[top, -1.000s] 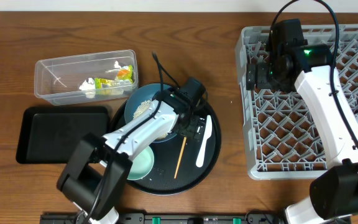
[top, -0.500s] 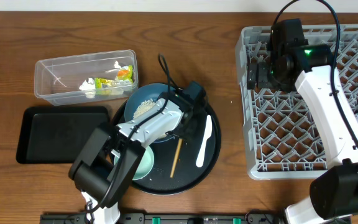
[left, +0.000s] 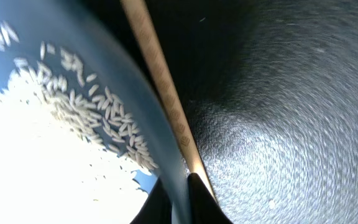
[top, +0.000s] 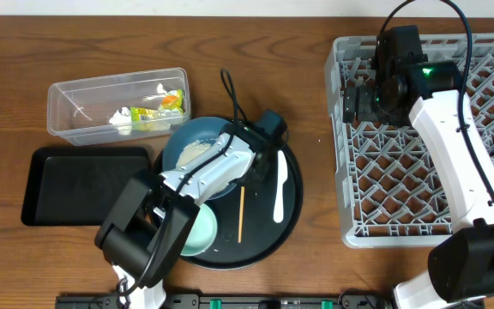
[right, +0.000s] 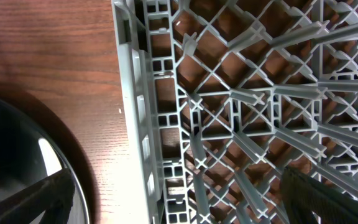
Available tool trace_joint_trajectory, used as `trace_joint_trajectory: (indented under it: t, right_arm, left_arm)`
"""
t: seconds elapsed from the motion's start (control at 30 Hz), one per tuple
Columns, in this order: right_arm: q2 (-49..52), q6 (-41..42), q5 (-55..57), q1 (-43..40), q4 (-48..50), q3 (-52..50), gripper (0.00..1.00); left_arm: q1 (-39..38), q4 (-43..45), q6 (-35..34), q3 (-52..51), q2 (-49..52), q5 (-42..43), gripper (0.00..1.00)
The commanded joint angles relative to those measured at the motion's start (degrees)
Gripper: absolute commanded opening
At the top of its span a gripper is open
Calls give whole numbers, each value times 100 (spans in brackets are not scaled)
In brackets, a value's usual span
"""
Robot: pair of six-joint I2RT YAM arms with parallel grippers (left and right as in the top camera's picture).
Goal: Sort waste into correct bins and load items into the dishwasher rack
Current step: 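Reach the left gripper to the blue bowl rim and grasp it, then lift the blue bowl left over the black tray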
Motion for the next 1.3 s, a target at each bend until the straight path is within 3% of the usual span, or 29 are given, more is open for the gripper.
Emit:
trace_joint_trajectory:
  t: [0.0,0.83,1.1,1.27]
  right_arm:
    - [-35,103,83,-44,7,57,99]
    - [-35,105,81,-44,-68,57,99]
    - [-35,105,83,-44,-94,57,99]
    - [-35,103,83,-44,-114,57,99]
  left_arm:
    - [24,-81,-61,57,-72,79,7]
    - [149,-990,-63,109,-2142,81,6]
    - [1043,-1342,-63,109,-2651,120,6]
    - [1978,-1434,284,107,-2761,1021,6]
